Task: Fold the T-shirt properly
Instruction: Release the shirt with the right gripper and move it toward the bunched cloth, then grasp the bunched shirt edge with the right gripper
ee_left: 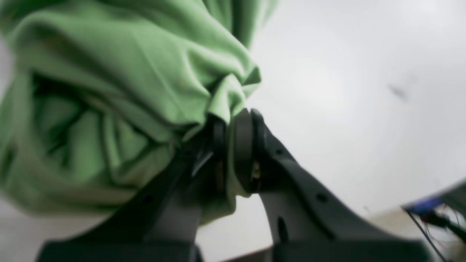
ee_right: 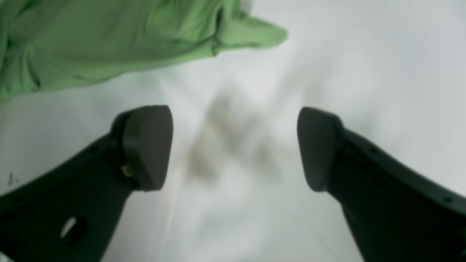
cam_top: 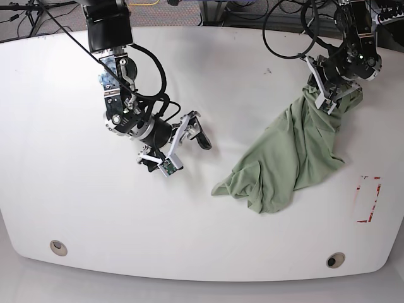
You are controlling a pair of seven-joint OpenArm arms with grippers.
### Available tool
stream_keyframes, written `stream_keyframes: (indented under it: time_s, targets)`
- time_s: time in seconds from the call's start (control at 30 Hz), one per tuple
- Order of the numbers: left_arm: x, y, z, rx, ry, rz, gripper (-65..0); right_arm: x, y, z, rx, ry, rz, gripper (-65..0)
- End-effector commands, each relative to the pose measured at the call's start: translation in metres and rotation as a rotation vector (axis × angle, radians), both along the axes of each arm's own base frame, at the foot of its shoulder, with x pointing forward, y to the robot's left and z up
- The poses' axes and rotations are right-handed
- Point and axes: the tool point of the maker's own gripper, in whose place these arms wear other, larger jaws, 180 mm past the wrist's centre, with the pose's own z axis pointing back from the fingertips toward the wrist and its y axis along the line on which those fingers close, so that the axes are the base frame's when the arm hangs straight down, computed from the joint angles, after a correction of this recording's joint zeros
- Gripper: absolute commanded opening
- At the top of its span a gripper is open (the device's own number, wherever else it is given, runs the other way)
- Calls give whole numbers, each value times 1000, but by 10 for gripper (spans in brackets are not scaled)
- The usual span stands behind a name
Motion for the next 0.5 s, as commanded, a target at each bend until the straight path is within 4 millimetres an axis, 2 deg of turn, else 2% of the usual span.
stream_keyframes:
  time_s: [0.0, 0.33, 0.47]
  targets:
    - [0, 4, 5, 15, -16, -5, -646, 16, 16, 20, 40, -54, 27, -133]
    - [-5, 12, 5, 40, 0, -14, -644, 42, 27, 19, 48, -36, 31, -132]
    - [-5, 14, 5, 45, -1, -14, -644, 63, 37, 20, 68, -14, 27, -132]
